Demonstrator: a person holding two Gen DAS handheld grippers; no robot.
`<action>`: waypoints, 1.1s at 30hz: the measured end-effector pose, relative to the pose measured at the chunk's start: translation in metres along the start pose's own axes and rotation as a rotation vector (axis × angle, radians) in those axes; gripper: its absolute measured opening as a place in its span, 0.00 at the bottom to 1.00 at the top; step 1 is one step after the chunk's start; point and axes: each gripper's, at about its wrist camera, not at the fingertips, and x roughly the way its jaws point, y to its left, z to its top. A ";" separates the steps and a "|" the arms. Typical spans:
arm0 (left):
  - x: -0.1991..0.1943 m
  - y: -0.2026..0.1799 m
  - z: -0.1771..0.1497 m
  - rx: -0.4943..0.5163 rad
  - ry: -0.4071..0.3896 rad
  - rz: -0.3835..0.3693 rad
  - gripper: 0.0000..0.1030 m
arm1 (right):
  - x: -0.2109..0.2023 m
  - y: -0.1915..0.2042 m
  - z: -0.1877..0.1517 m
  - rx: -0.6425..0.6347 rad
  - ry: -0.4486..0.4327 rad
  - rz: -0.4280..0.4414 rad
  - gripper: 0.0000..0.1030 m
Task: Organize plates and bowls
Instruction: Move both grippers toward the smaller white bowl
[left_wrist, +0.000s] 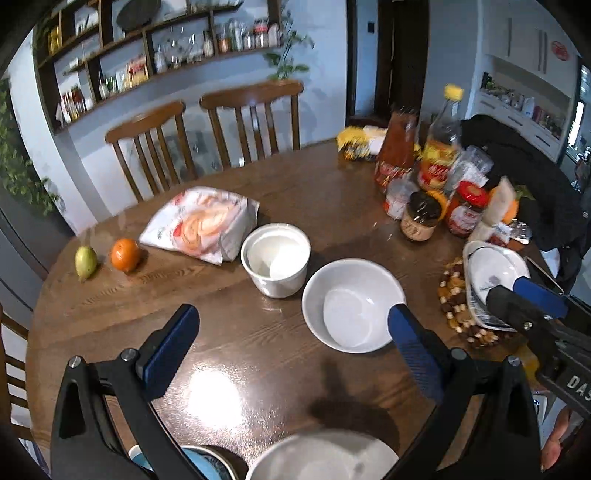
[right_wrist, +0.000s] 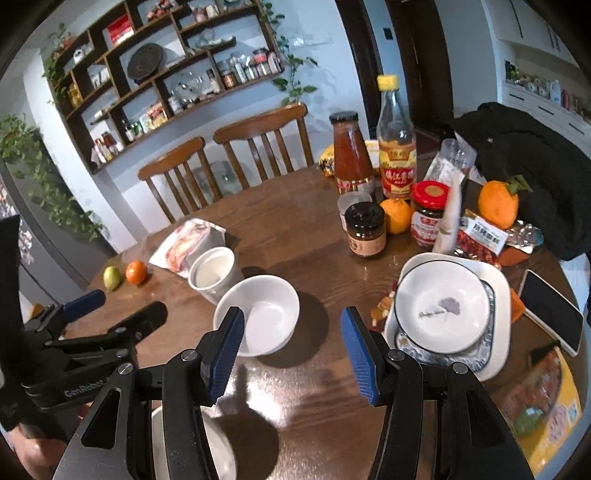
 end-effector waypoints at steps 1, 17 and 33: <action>0.009 0.002 0.001 -0.009 0.020 -0.002 0.99 | 0.010 0.001 0.002 0.003 0.018 0.003 0.54; 0.110 0.010 -0.016 -0.080 0.236 -0.057 0.98 | 0.113 -0.006 0.000 0.017 0.217 -0.035 0.54; 0.137 -0.003 -0.025 -0.068 0.287 -0.058 0.93 | 0.146 -0.015 -0.004 0.055 0.286 0.043 0.54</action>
